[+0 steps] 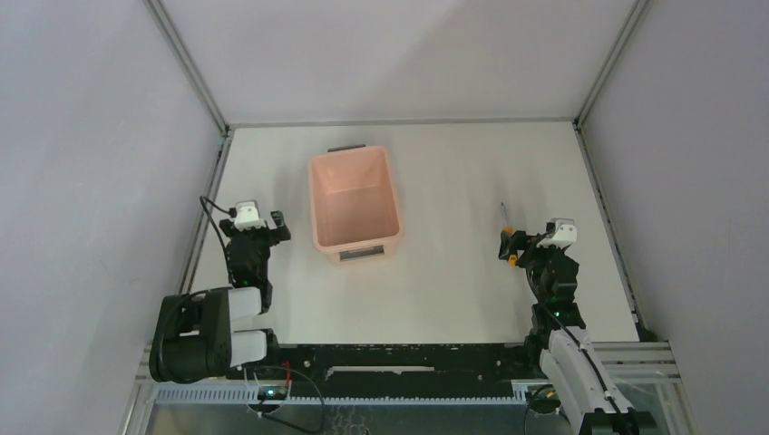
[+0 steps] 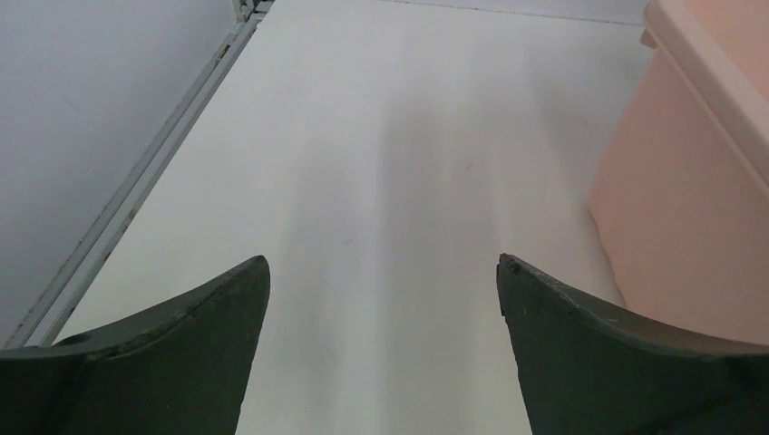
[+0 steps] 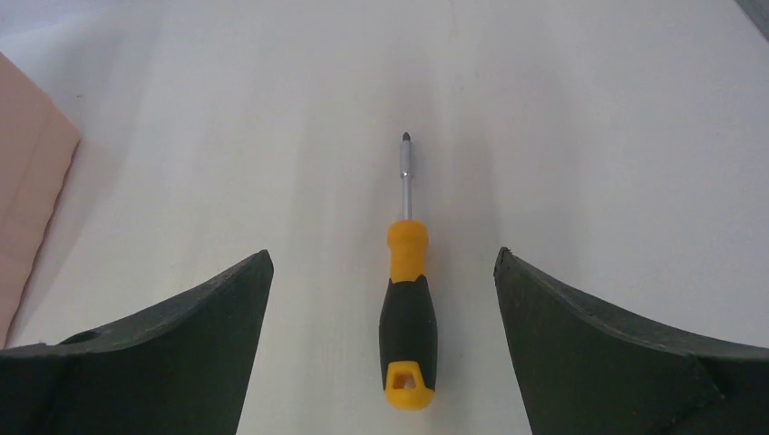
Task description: Put the screwdriver in the bin
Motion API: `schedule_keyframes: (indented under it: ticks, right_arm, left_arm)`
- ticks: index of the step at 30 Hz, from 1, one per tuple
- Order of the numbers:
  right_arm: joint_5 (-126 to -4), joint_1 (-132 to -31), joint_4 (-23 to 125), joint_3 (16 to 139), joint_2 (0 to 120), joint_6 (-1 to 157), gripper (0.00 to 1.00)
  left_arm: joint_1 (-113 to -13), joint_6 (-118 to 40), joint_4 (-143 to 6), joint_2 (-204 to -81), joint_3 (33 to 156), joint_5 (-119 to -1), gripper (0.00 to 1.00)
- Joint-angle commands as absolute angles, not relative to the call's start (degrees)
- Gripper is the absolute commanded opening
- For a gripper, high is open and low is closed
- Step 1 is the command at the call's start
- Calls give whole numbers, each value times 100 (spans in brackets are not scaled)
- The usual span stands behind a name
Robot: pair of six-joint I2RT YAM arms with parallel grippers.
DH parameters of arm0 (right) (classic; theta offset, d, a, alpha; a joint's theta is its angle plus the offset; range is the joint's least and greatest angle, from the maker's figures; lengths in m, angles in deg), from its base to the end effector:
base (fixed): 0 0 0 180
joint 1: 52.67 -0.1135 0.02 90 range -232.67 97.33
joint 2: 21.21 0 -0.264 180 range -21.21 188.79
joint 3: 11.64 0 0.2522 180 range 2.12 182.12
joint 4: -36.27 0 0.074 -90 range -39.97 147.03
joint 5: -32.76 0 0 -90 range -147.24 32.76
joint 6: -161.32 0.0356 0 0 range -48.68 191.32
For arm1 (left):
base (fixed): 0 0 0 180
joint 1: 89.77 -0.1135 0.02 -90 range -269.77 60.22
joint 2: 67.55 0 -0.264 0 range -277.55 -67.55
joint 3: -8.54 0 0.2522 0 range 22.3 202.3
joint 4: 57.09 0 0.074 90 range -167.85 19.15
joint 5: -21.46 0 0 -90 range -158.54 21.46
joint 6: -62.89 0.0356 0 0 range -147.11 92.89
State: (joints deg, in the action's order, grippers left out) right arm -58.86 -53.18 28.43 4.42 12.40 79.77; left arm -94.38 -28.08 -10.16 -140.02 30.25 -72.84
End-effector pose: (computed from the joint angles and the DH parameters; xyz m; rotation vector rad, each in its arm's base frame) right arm 0.1486 0.0023 0.1651 0.0999 1.7394 0.1393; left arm 0.2084 0.0195 0.1626 -0.1371 1.6328 0.1101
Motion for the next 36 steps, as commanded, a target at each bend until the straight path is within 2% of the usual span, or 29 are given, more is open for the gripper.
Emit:
schedule_keyframes:
  ticks: [1,5,8,12,16,18,24,36]
  right_arm:
    - [-5924,-5311,2541,544,1279,7934,100]
    - [-5837,-5311,2701,690,1366,7939,100]
    - [-5740,-5311,3394,1308,1529,7987,100]
    - [-5399,-5311,5256,2920,2061,8155,100]
    - [-5180,-5311,7636,4652,3302,8327,100]
    - [-5110,-5311,8216,5055,3841,8334,100]
    - [-5347,-5311,8334,5275,4827,8251,100]
    - [-5625,-5311,7933,5224,6705,8232,91]
  left_arm:
    - [-9407,-2737,-871,-13953,3244,-7294,100]
    - [-9404,-2737,-871,-13951,3248,-7302,100]
    - [-9401,-2737,-871,-13953,3244,-7302,100]
    - [-9401,-2737,-871,-13951,3242,-7298,100]
    - [-9402,-2737,-869,-13953,3243,-7300,100]
    - [-9404,-2737,-871,-13953,3242,-7299,100]
    - [-9399,-2737,-871,-13953,3246,-7298,100]
    - [-9400,-2737,-871,-13954,3241,-7298,100]
